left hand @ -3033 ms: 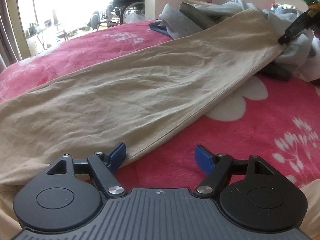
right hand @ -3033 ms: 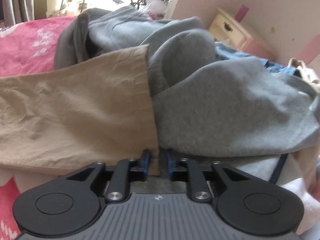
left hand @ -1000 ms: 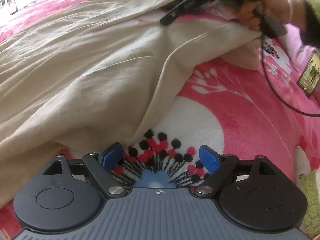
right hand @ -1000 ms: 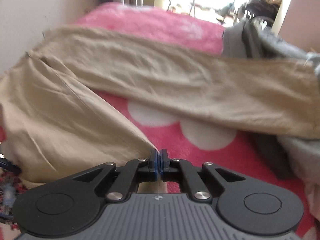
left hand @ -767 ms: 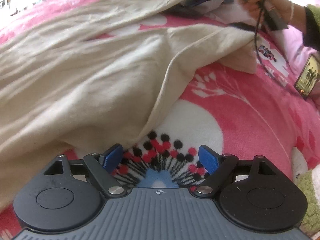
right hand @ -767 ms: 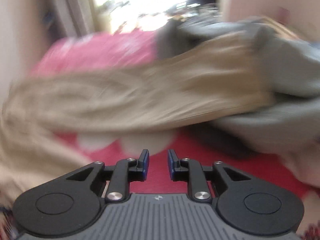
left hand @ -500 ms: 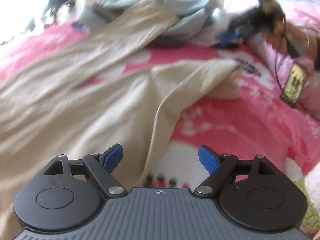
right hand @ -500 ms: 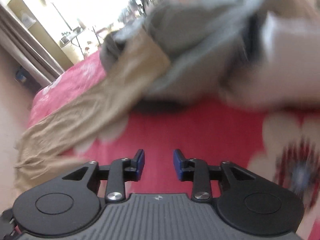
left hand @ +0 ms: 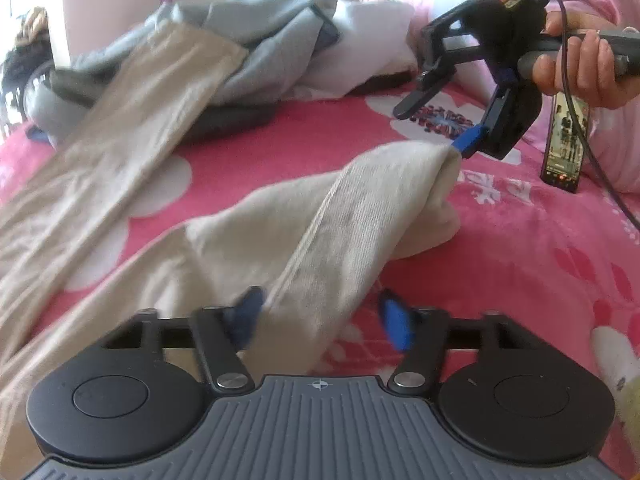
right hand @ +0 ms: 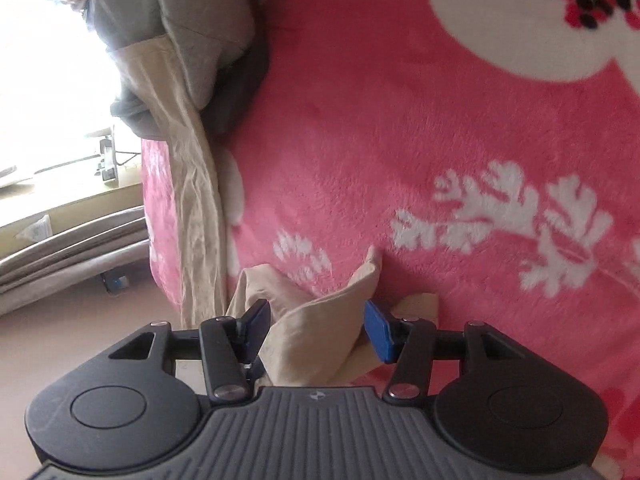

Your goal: Fold clothes

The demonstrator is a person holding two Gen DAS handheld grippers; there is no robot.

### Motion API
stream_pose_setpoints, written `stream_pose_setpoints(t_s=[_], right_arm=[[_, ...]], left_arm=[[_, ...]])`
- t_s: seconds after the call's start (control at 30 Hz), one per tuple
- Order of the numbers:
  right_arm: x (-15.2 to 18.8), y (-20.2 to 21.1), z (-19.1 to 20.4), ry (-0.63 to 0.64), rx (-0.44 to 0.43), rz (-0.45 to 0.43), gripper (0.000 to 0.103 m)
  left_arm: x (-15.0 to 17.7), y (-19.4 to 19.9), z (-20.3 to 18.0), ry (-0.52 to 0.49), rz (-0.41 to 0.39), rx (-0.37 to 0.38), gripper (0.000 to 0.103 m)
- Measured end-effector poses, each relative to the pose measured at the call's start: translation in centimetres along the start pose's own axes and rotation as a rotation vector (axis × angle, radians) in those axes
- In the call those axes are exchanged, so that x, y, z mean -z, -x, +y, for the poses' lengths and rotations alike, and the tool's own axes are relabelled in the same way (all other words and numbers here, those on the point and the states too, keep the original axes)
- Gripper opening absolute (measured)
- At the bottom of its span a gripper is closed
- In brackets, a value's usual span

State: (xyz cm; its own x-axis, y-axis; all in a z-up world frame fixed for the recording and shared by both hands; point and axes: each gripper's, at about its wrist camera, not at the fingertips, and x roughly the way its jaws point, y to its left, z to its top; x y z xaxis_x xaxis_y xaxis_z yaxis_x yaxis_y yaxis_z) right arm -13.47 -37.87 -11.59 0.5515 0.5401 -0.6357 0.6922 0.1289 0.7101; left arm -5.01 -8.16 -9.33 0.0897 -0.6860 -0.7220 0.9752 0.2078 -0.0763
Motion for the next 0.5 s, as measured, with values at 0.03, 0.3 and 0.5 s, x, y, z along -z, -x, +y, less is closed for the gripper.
stream_pose_setpoints(t_s=[0.03, 0.3, 0.5], right_arm=[[-0.4, -0.7, 0.0, -0.011, 0.012, 0.006, 0.055], [-1.1, -5.0, 3.3, 0.177, 0.049, 0.039, 0.007], [2.2, 0.3, 13.2, 0.606, -0.157, -0.164, 0.006]], left_arm=[[0.1, 0.2, -0.2, -0.006, -0.007, 0.002, 0.044], [1.0, 2.0, -1.4, -0.052, -0.069, 0.014, 0.009], [0.1, 3.6, -1.6, -0.017, -0.159, 0.044, 0.007]])
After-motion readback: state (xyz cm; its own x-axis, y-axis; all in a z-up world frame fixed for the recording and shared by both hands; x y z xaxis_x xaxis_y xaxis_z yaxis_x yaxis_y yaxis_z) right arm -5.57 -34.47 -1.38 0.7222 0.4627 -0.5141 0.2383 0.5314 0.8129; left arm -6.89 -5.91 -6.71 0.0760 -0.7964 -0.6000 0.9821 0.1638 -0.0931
